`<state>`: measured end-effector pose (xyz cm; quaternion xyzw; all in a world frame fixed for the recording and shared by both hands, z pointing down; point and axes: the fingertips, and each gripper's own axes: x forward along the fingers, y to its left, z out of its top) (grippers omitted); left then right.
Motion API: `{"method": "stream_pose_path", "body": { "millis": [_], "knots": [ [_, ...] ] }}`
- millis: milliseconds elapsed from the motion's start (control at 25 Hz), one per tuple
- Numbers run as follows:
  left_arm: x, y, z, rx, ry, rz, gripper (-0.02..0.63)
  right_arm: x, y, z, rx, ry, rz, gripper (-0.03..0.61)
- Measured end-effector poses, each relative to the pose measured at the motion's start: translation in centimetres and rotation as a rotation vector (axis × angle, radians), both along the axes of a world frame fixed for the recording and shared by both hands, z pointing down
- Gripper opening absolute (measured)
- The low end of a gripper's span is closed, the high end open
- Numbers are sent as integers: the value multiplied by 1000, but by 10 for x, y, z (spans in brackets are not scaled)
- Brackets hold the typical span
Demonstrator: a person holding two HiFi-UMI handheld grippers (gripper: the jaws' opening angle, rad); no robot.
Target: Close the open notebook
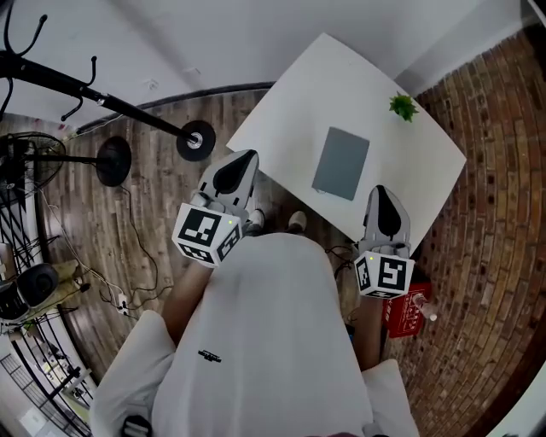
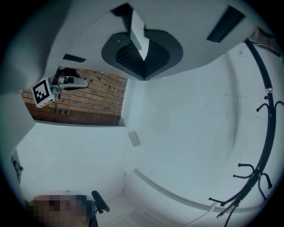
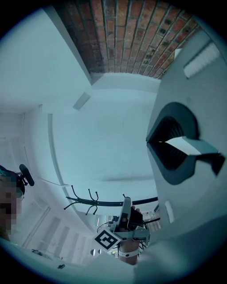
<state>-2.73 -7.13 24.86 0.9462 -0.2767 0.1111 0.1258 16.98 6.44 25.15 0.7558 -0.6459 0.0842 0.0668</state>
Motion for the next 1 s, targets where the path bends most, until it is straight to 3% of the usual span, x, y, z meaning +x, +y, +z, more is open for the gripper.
{"method": "stream_pose_path", "body": {
  "millis": [1000],
  "knots": [
    [-9,4,-2,21,6,-6,9,-12,-1,4,3,-15,-19,11]
  ]
}}
